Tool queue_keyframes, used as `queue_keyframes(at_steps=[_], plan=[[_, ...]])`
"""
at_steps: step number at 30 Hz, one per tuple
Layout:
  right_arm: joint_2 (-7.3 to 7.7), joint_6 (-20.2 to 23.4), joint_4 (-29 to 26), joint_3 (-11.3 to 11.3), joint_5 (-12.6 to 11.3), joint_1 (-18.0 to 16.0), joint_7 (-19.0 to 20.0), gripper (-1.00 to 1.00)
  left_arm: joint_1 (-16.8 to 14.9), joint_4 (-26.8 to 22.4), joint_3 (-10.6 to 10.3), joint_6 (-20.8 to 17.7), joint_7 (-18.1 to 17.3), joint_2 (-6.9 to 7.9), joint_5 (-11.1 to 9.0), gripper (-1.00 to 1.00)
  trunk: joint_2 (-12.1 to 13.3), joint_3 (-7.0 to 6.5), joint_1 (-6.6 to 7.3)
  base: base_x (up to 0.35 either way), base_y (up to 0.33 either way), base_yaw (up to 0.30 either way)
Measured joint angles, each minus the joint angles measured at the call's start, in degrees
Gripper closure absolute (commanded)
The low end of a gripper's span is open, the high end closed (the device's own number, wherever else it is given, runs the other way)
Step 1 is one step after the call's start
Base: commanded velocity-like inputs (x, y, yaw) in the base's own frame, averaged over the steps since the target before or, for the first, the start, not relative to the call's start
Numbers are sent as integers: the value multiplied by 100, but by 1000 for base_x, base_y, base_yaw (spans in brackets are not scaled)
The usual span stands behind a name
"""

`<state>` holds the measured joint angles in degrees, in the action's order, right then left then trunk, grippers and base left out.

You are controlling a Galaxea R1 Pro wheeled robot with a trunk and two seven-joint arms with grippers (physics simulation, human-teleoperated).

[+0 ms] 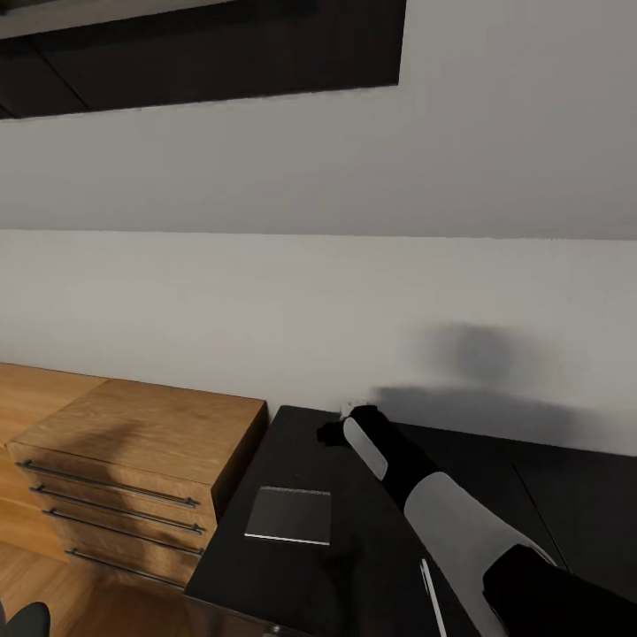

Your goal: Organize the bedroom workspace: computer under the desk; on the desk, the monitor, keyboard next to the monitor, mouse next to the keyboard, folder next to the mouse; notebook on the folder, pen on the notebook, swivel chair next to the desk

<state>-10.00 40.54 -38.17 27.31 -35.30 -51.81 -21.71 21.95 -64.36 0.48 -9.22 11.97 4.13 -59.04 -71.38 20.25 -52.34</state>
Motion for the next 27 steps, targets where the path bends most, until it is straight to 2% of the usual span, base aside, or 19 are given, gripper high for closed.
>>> queue_keyframes(at_steps=[3, 7, 11, 18, 27], plan=[[0, -36, 258, 7, -241, -146, 3, -100, 0, 0, 144, -7, -9, -29, -8, -100, -79, 35, -43, 0, 0, 0], [0, -40, 351, 19, -332, -178, 26, -100, 0, 0, 207, -21, -13, -39, -14, -100, -239, 107, -131, 0, 0, 0], [0, -13, 337, 45, -373, -169, 150, -100, 0, -6, 230, -28, -15, -37, -22, -100, -241, 103, -132, 0, 0, 70], [0, 579, 379, 54, -465, -169, 205, -100, 0, -11, 235, -32, -17, -35, -22, -100, -241, 85, -132, 0, 0, 233], [0, 634, 434, 50, -630, -166, 151, -100, 0, -58, 221, -5, -27, -41, -11, -100, -241, 81, -132, 0, 0, 254]])
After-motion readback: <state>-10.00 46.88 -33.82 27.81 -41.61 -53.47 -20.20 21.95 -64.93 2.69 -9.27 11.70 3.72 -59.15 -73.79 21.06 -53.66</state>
